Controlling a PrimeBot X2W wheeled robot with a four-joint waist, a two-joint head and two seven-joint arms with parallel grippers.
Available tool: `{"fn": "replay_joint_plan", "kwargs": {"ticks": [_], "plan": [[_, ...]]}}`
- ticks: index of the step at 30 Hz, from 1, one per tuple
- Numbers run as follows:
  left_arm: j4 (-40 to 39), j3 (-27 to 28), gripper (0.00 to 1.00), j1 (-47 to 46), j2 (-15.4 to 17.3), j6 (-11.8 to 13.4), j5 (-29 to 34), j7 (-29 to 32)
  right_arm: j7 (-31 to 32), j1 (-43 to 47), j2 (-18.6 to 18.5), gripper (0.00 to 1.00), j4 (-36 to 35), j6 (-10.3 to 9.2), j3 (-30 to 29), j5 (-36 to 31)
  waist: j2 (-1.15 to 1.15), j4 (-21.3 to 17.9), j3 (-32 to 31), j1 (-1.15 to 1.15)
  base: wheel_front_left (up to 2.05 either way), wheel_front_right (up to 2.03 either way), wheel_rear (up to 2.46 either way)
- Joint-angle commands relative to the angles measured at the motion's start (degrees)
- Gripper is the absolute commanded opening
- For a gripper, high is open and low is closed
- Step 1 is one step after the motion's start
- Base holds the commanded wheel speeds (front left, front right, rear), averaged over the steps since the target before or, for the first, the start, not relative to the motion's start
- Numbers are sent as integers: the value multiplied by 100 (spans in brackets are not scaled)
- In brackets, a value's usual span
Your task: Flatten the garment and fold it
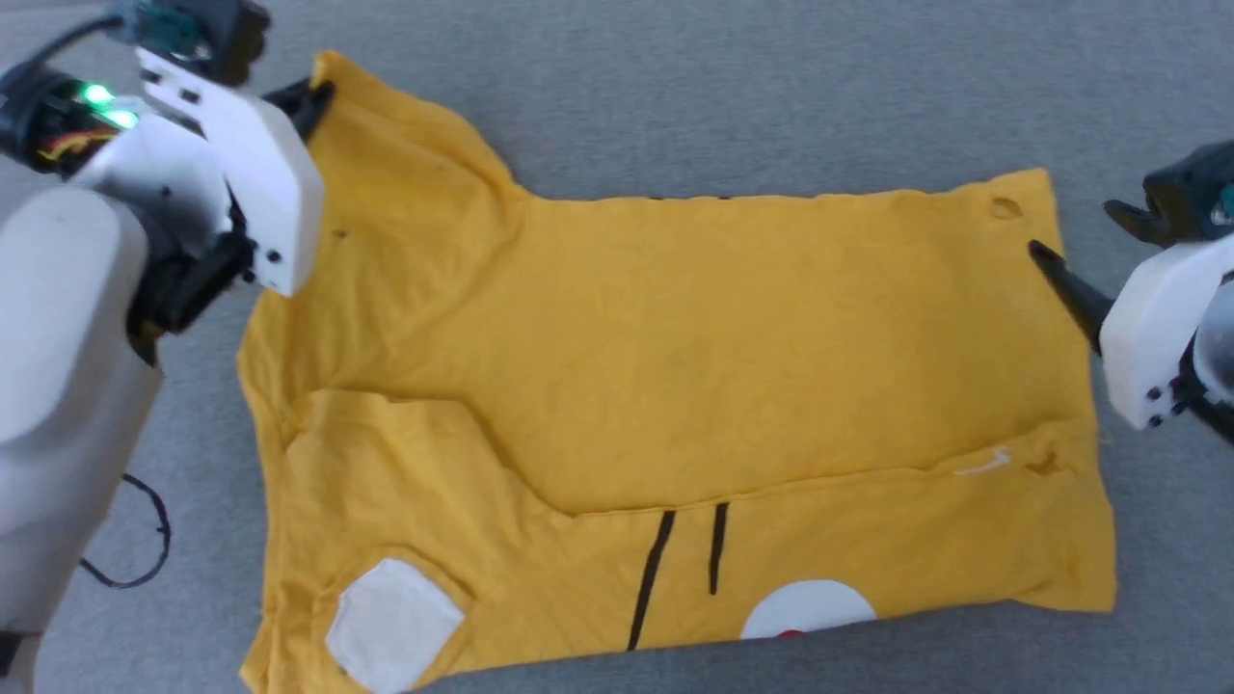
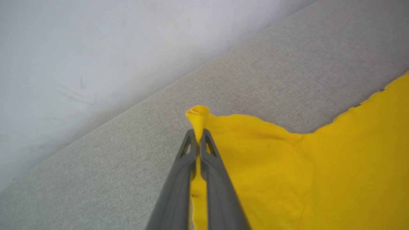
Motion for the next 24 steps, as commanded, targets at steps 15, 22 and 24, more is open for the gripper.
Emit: {"fn": "replay_joint_plan", "kwargs": {"ticks": [15,22,24], "plan": [[-1687,-262,0,817,-105,401,260,-448,707,-1393,-935,100,1873,-12,1841,583,0,1011,277,0,0,0,0],[-1659,-275,0,943,-171,473,193,-547,395,-1482,-1030,0,2260,-12,2628,973,0,1045,240,0,0,0,0],[-1606,-232,0,990,-182,520,165,-631,141,-1581,-1019,0,2354,-12,2667,1017,0,1014,173,0,0,0,0]]}}
